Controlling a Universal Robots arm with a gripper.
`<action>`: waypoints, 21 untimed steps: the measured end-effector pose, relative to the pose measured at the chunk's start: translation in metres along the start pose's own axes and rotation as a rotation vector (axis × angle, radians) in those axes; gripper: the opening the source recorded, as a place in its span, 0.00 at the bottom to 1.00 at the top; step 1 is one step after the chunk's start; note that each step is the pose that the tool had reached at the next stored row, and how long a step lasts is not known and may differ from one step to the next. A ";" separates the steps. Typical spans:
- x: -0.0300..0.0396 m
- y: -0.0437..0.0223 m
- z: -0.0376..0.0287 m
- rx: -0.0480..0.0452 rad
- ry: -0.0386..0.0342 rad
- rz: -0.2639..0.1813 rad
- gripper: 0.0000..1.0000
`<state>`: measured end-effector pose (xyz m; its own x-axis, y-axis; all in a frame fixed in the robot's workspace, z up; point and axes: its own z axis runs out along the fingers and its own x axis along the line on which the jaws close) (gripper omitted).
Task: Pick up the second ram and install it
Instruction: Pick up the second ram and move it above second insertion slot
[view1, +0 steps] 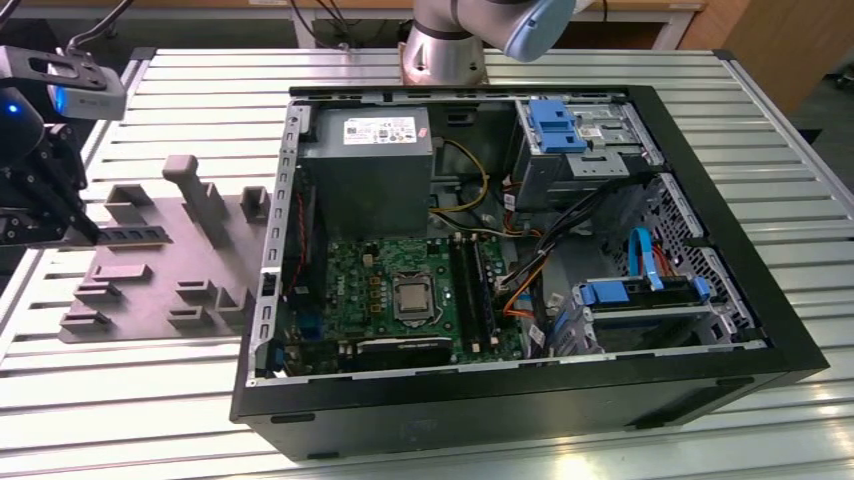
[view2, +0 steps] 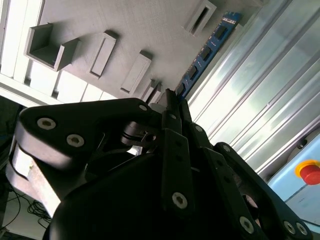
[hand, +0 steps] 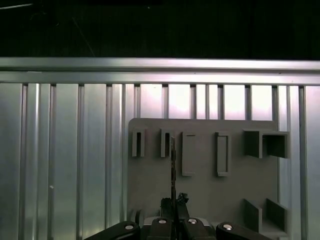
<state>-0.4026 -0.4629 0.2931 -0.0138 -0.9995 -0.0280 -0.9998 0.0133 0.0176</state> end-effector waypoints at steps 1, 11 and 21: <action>0.0000 0.0000 -0.0005 0.0000 0.0000 0.000 0.14; -0.0001 0.0001 -0.0041 0.0000 0.0000 0.000 0.14; -0.0002 0.0002 -0.0075 0.0000 -0.0001 0.000 0.14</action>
<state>-0.4026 -0.4629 0.3006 -0.0138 -0.9995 -0.0281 -0.9998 0.0133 0.0176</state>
